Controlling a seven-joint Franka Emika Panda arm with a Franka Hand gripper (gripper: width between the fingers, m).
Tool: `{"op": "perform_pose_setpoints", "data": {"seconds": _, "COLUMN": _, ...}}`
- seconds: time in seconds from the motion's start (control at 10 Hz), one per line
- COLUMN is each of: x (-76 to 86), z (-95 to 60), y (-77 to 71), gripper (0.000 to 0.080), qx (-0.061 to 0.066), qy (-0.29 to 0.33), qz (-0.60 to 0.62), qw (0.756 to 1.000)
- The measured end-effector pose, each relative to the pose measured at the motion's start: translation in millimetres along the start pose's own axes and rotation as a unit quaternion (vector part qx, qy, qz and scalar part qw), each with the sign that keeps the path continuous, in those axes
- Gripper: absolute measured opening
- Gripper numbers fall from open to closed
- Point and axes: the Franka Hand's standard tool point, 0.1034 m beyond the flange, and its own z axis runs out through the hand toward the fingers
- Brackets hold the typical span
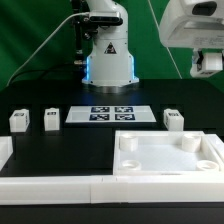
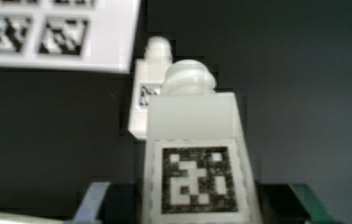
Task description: Assemble one leg
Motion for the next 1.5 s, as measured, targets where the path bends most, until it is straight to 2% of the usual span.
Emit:
{"op": "perform_pose_setpoints", "data": {"seconds": 0.1, "x": -3.5, "z": 6.8, "y": -3.1, "gripper": 0.0291, "qx": 0.004, "qy": 0.051, "qz": -0.003, "qw": 0.999}}
{"op": "perform_pose_setpoints", "data": {"seconds": 0.2, "x": -1.6, "z": 3.2, "y": -3.7, "gripper": 0.0291, "qx": 0.009, "qy": 0.087, "qz": -0.004, "qw": 0.996}}
{"op": "perform_pose_setpoints", "data": {"seconds": 0.3, "x": 8.8, "z": -3.0, "y": -7.4, "gripper": 0.0291, "qx": 0.022, "qy": 0.169, "qz": -0.006, "qw": 0.985}}
{"op": "perform_pose_setpoints", "data": {"seconds": 0.4, "x": 26.4, "z": -13.8, "y": -7.8, "gripper": 0.0291, "qx": 0.034, "qy": 0.234, "qz": -0.02, "qw": 0.971}}
{"op": "perform_pose_setpoints", "data": {"seconds": 0.5, "x": 42.2, "z": -29.7, "y": -2.5, "gripper": 0.0291, "qx": 0.039, "qy": 0.268, "qz": -0.034, "qw": 0.962}}
{"op": "perform_pose_setpoints", "data": {"seconds": 0.6, "x": 53.4, "z": -48.1, "y": -4.2, "gripper": 0.0291, "qx": 0.038, "qy": 0.325, "qz": -0.041, "qw": 0.944}}
{"op": "perform_pose_setpoints", "data": {"seconds": 0.8, "x": 52.3, "z": -43.8, "y": -9.7, "gripper": 0.0291, "qx": 0.056, "qy": 0.415, "qz": -0.044, "qw": 0.907}}
{"op": "perform_pose_setpoints", "data": {"seconds": 0.9, "x": 51.4, "z": -40.5, "y": -10.2, "gripper": 0.0291, "qx": 0.058, "qy": 0.426, "qz": -0.046, "qw": 0.902}}
{"op": "perform_pose_setpoints", "data": {"seconds": 1.1, "x": 53.4, "z": -38.1, "y": -8.5, "gripper": 0.0292, "qx": 0.055, "qy": 0.423, "qz": -0.05, "qw": 0.903}}
{"op": "perform_pose_setpoints", "data": {"seconds": 1.2, "x": 65.5, "z": -31.6, "y": 0.6, "gripper": 0.0292, "qx": 0.042, "qy": 0.423, "qz": -0.076, "qw": 0.902}}
{"op": "perform_pose_setpoints", "data": {"seconds": 1.3, "x": 82.1, "z": -43.3, "y": 7.2, "gripper": 0.0292, "qx": 0.038, "qy": 0.431, "qz": -0.082, "qw": 0.898}}
{"op": "perform_pose_setpoints", "data": {"seconds": 1.4, "x": 90.7, "z": -62.4, "y": 7.6, "gripper": 0.0292, "qx": 0.036, "qy": 0.448, "qz": -0.09, "qw": 0.889}}
{"op": "perform_pose_setpoints", "data": {"seconds": 1.5, "x": 94.6, "z": -72.3, "y": 11.8, "gripper": 0.0292, "qx": 0.032, "qy": 0.457, "qz": -0.097, "qw": 0.884}}
